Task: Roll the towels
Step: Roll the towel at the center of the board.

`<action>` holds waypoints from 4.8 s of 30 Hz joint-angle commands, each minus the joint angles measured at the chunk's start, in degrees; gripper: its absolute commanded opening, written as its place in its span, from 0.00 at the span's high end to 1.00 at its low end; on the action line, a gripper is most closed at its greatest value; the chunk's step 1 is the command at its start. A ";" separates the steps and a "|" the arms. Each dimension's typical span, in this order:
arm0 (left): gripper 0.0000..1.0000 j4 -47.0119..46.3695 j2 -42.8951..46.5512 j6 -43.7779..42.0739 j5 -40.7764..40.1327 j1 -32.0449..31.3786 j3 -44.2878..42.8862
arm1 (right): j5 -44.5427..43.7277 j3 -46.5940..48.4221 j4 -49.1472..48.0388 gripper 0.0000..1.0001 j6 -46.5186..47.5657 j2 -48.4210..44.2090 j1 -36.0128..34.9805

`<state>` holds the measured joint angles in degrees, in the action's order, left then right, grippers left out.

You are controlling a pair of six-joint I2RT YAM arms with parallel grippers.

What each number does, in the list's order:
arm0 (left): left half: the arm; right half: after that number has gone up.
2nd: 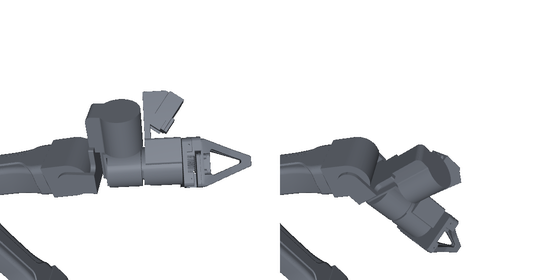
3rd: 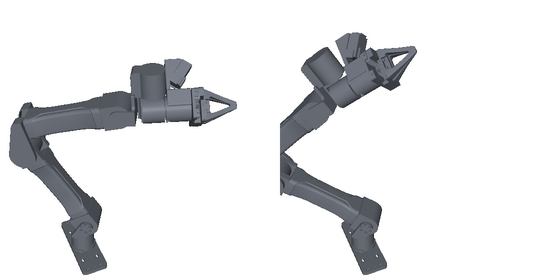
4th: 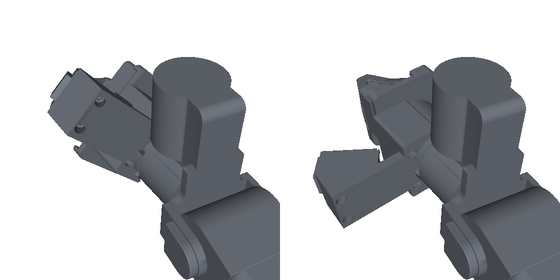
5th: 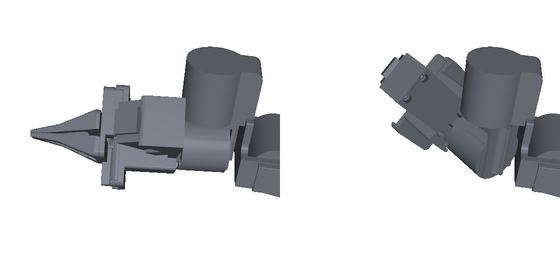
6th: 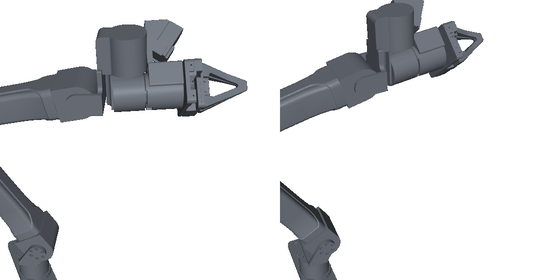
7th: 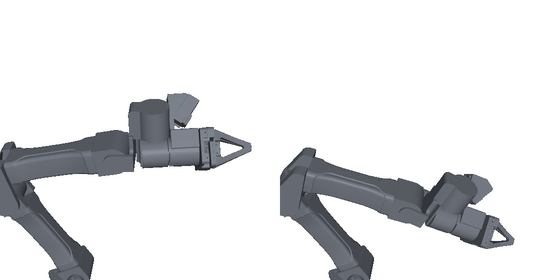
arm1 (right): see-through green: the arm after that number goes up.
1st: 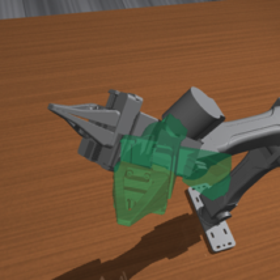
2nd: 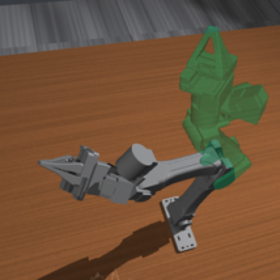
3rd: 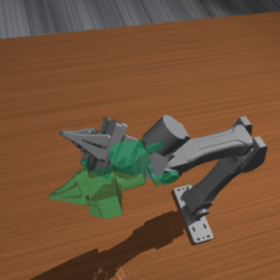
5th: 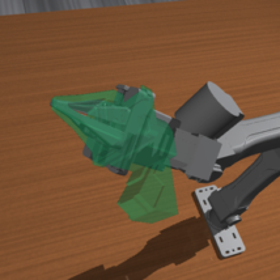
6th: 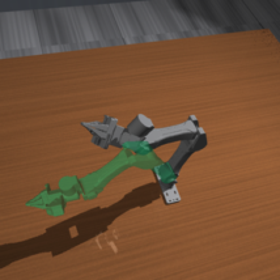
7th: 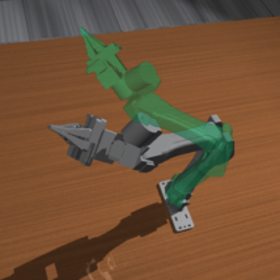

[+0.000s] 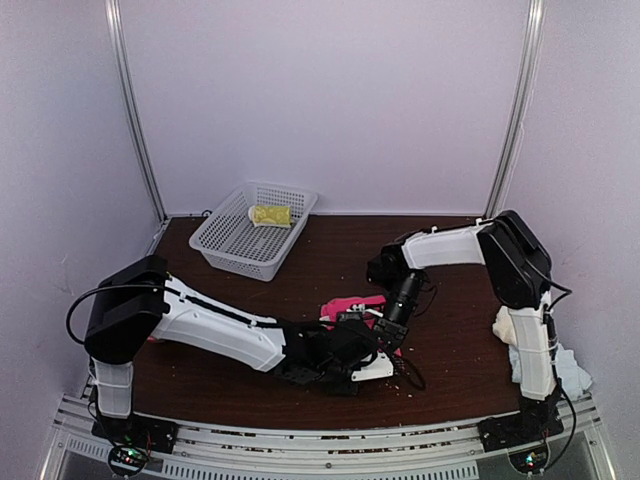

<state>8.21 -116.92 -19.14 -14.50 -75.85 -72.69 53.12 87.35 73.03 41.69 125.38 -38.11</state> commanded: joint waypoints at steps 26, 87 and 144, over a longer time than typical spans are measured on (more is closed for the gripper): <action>1.00 18.22 -21.66 31.25 75.84 22.14 -22.09 | -29.22 -32.06 -29.02 0.68 -4.15 -53.59 -11.16; 0.33 5.44 26.11 6.14 8.47 -0.06 9.28 | -10.54 7.68 4.34 0.96 4.37 11.25 -5.39; 0.84 5.51 -11.99 31.93 70.45 21.74 -4.24 | -28.25 -22.91 -21.11 0.53 -3.57 -50.76 -15.63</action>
<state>13.87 -126.56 10.52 55.61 -54.48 -78.94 36.36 70.76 56.93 37.47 73.19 -48.80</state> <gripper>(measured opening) 0.159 0.477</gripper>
